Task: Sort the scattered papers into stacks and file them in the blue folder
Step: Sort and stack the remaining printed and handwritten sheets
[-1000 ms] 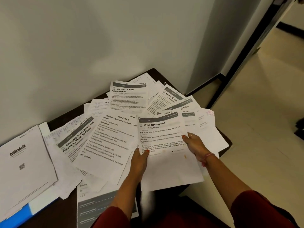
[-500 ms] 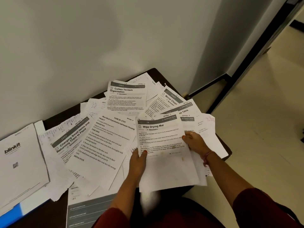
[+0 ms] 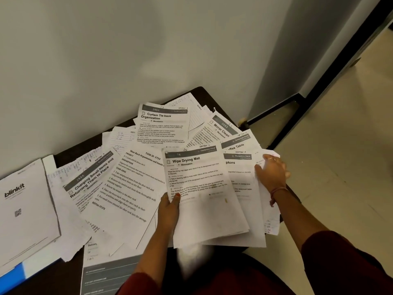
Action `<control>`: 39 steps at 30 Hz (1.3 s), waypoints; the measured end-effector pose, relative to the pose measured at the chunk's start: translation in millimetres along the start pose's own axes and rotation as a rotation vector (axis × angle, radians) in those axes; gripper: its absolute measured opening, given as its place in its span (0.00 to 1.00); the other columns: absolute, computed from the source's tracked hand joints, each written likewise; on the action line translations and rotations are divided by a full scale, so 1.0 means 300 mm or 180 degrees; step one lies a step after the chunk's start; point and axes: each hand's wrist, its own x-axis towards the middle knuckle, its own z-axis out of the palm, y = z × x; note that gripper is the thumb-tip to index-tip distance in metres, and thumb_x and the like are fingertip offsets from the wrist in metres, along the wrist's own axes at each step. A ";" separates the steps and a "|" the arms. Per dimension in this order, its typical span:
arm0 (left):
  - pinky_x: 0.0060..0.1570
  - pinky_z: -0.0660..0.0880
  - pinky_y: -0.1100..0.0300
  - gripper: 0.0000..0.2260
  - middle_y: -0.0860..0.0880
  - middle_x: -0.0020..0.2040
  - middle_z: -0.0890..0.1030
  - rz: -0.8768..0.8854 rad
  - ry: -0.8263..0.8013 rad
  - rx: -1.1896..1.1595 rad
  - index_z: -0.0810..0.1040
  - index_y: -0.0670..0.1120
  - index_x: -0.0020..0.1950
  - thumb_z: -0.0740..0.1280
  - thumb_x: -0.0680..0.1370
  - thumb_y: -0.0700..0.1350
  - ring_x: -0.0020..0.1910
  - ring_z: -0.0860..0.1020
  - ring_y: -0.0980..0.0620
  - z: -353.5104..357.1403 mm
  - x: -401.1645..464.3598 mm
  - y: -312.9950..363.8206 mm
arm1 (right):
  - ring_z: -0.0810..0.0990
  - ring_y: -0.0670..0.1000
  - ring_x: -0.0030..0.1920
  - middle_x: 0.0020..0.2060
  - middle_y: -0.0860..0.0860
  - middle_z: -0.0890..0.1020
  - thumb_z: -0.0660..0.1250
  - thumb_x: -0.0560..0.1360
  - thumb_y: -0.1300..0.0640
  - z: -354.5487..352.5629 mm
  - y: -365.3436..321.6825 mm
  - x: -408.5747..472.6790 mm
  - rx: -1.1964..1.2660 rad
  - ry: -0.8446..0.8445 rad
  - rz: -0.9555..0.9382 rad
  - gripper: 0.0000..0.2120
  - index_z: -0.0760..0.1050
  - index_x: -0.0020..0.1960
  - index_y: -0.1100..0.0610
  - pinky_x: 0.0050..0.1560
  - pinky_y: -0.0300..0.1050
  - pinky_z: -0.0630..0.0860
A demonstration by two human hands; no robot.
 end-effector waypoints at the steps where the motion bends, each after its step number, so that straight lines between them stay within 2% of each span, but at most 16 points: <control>1: 0.53 0.76 0.53 0.08 0.48 0.53 0.81 -0.0019 0.0018 -0.0054 0.77 0.47 0.58 0.62 0.81 0.43 0.52 0.80 0.47 -0.001 -0.001 0.000 | 0.63 0.58 0.69 0.70 0.55 0.69 0.62 0.76 0.53 0.004 -0.006 -0.004 0.0001 -0.0009 -0.0038 0.23 0.67 0.70 0.54 0.63 0.53 0.60; 5: 0.58 0.76 0.47 0.10 0.48 0.54 0.82 -0.0127 0.0038 -0.0230 0.77 0.46 0.60 0.63 0.80 0.44 0.53 0.80 0.47 0.012 0.004 -0.008 | 0.65 0.57 0.68 0.68 0.55 0.70 0.60 0.77 0.57 0.015 -0.026 -0.016 0.0157 -0.0079 -0.0219 0.21 0.68 0.70 0.53 0.64 0.54 0.59; 8: 0.58 0.75 0.48 0.11 0.47 0.56 0.81 -0.0174 0.0133 -0.0341 0.76 0.45 0.62 0.64 0.80 0.43 0.54 0.80 0.46 0.023 0.005 -0.009 | 0.66 0.57 0.66 0.67 0.55 0.72 0.58 0.78 0.60 0.037 -0.044 -0.035 0.0181 -0.0140 -0.0453 0.20 0.69 0.70 0.53 0.64 0.54 0.60; 16: 0.43 0.75 0.61 0.10 0.46 0.54 0.80 -0.0136 0.0181 -0.0508 0.74 0.42 0.62 0.62 0.81 0.40 0.48 0.79 0.49 0.047 -0.004 0.001 | 0.68 0.57 0.66 0.67 0.54 0.72 0.59 0.78 0.62 0.074 -0.050 -0.045 0.0459 -0.0114 -0.0547 0.19 0.70 0.68 0.54 0.63 0.53 0.60; 20: 0.53 0.76 0.54 0.12 0.45 0.57 0.81 -0.0153 0.0174 -0.0437 0.75 0.42 0.63 0.63 0.80 0.42 0.53 0.79 0.47 0.049 0.006 -0.014 | 0.71 0.58 0.63 0.62 0.56 0.75 0.62 0.75 0.60 0.054 -0.059 -0.012 0.1256 -0.0153 -0.0117 0.20 0.70 0.67 0.58 0.65 0.54 0.65; 23: 0.59 0.75 0.50 0.13 0.46 0.58 0.81 -0.0171 0.0140 -0.0438 0.76 0.43 0.64 0.63 0.80 0.43 0.55 0.79 0.47 0.053 0.001 -0.019 | 0.73 0.58 0.62 0.60 0.55 0.75 0.64 0.72 0.60 0.030 -0.081 0.033 0.1811 -0.0289 0.0225 0.24 0.68 0.68 0.61 0.62 0.50 0.70; 25: 0.56 0.75 0.54 0.13 0.47 0.58 0.81 -0.0169 0.0066 -0.0467 0.76 0.43 0.64 0.63 0.80 0.42 0.56 0.79 0.48 0.057 -0.003 -0.023 | 0.76 0.55 0.58 0.59 0.54 0.77 0.65 0.73 0.63 0.018 -0.101 0.057 0.2055 -0.0410 0.0312 0.23 0.68 0.67 0.60 0.53 0.44 0.75; 27: 0.53 0.75 0.58 0.13 0.47 0.58 0.81 -0.0205 0.0030 -0.0492 0.76 0.42 0.64 0.62 0.80 0.41 0.56 0.79 0.49 0.060 -0.008 -0.025 | 0.78 0.52 0.51 0.54 0.52 0.79 0.66 0.73 0.65 0.005 -0.122 0.069 0.2240 -0.0460 0.0333 0.18 0.69 0.61 0.58 0.42 0.38 0.73; 29: 0.57 0.75 0.55 0.13 0.47 0.59 0.81 -0.0239 0.0015 -0.0524 0.77 0.42 0.64 0.63 0.80 0.41 0.56 0.79 0.49 0.063 -0.007 -0.029 | 0.79 0.51 0.47 0.49 0.50 0.79 0.67 0.72 0.67 -0.004 -0.140 0.083 0.2566 -0.0465 0.0519 0.17 0.67 0.56 0.54 0.42 0.40 0.75; 31: 0.56 0.74 0.56 0.13 0.47 0.59 0.81 -0.0233 0.0012 -0.0496 0.76 0.43 0.64 0.62 0.80 0.41 0.56 0.79 0.49 0.064 -0.005 -0.028 | 0.82 0.53 0.44 0.48 0.51 0.82 0.69 0.70 0.67 -0.006 -0.147 0.101 0.3050 -0.0671 0.0805 0.21 0.67 0.58 0.53 0.45 0.47 0.80; 32: 0.55 0.73 0.57 0.13 0.48 0.58 0.81 -0.0228 0.0030 -0.0498 0.76 0.43 0.64 0.62 0.80 0.41 0.56 0.79 0.50 0.065 -0.006 -0.028 | 0.84 0.53 0.44 0.48 0.52 0.83 0.70 0.69 0.66 -0.002 -0.147 0.111 0.3081 -0.0758 0.0805 0.22 0.69 0.60 0.54 0.47 0.51 0.81; 34: 0.54 0.73 0.58 0.12 0.48 0.57 0.81 -0.0219 0.0059 -0.0553 0.77 0.43 0.63 0.62 0.80 0.41 0.55 0.79 0.50 0.066 -0.005 -0.028 | 0.84 0.55 0.47 0.50 0.52 0.84 0.70 0.69 0.62 0.021 -0.137 0.139 0.2676 -0.0883 0.0454 0.15 0.76 0.55 0.53 0.53 0.55 0.80; 36: 0.54 0.74 0.57 0.11 0.49 0.55 0.82 -0.0243 0.0069 -0.0580 0.77 0.44 0.61 0.62 0.80 0.40 0.53 0.79 0.51 0.070 -0.007 -0.028 | 0.82 0.56 0.52 0.54 0.54 0.83 0.67 0.74 0.60 0.004 -0.157 0.113 0.2163 -0.0910 0.0207 0.10 0.79 0.55 0.55 0.56 0.55 0.78; 39: 0.57 0.75 0.53 0.11 0.49 0.55 0.82 -0.0263 0.0070 -0.0488 0.78 0.46 0.60 0.63 0.79 0.42 0.53 0.80 0.50 0.076 -0.001 -0.041 | 0.78 0.54 0.49 0.54 0.54 0.80 0.60 0.80 0.58 -0.019 -0.193 0.085 0.1783 -0.0681 -0.0137 0.12 0.75 0.60 0.60 0.45 0.44 0.75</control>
